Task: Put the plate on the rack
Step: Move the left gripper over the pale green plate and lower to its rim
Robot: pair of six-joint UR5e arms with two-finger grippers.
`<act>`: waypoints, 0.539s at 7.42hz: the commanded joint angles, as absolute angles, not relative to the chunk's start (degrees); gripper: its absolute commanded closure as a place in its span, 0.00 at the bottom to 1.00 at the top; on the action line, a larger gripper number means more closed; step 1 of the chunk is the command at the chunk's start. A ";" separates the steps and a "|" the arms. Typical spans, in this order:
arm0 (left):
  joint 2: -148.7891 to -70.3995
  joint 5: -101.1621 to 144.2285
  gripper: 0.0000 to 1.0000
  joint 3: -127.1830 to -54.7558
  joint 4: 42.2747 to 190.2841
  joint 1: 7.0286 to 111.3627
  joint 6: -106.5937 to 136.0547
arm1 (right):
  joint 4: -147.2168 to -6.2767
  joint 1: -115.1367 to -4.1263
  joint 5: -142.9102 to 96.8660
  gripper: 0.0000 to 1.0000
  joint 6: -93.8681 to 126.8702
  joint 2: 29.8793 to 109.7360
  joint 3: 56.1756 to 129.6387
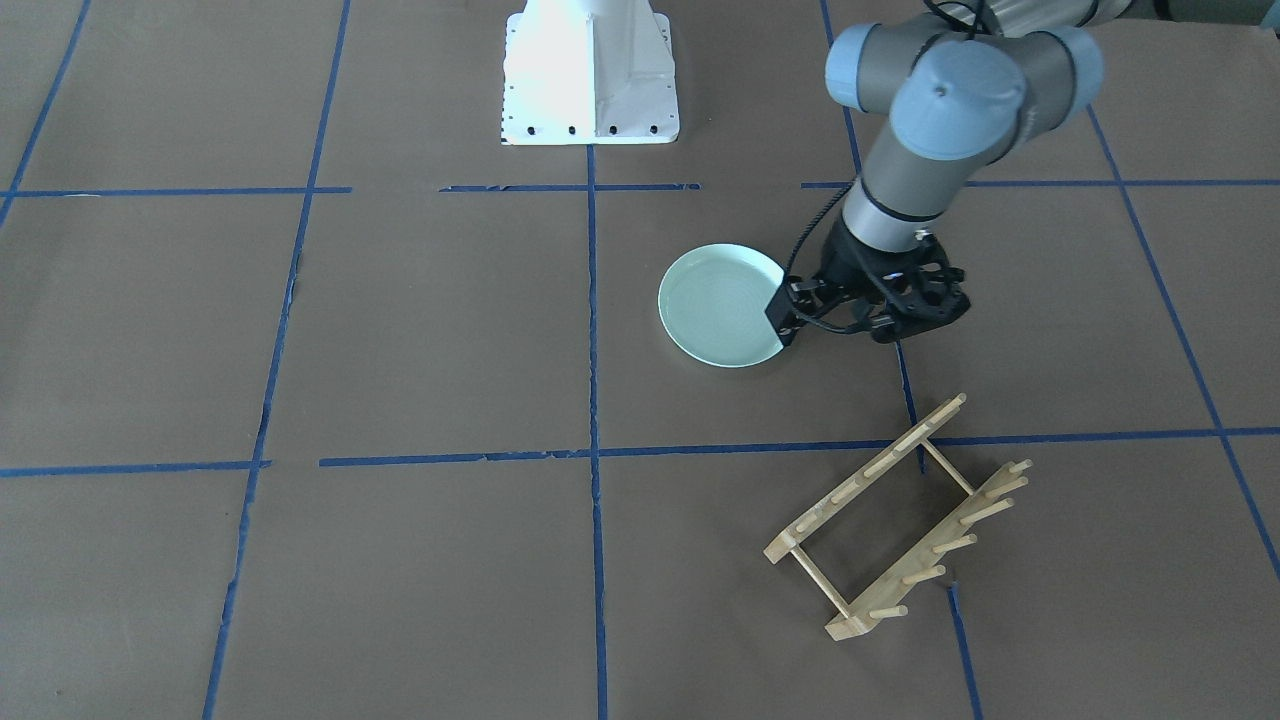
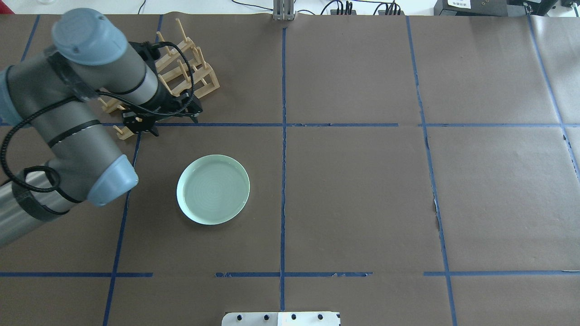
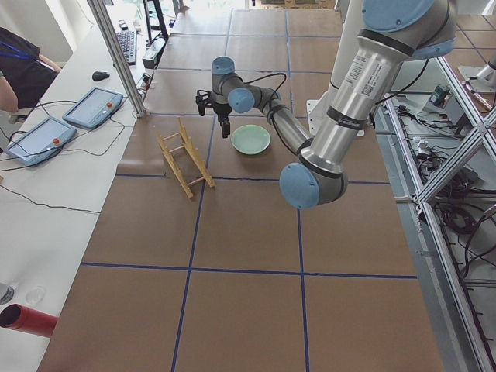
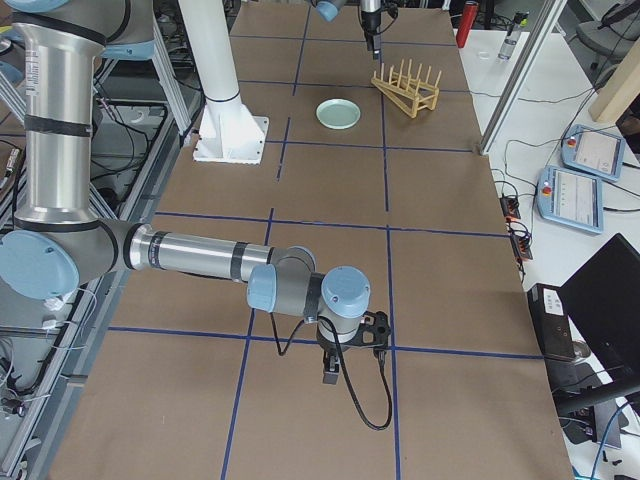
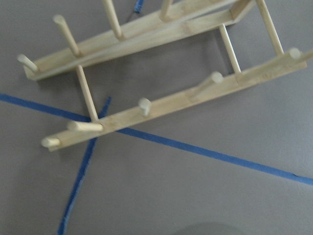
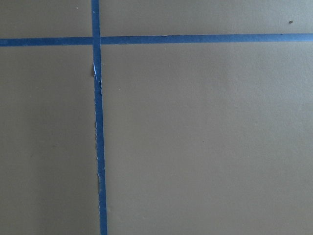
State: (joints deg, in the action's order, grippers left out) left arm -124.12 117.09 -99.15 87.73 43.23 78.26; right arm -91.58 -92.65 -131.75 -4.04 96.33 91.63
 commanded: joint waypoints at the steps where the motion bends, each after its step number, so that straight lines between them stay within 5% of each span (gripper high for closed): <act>1: -134.00 113.57 0.00 -88.29 81.59 36.94 81.65 | -91.58 -92.64 -131.75 0.00 -4.04 96.33 91.67; 4: -135.70 113.20 0.00 -84.64 78.40 32.70 81.56 | -91.58 -92.64 -131.75 0.00 -4.04 96.33 91.67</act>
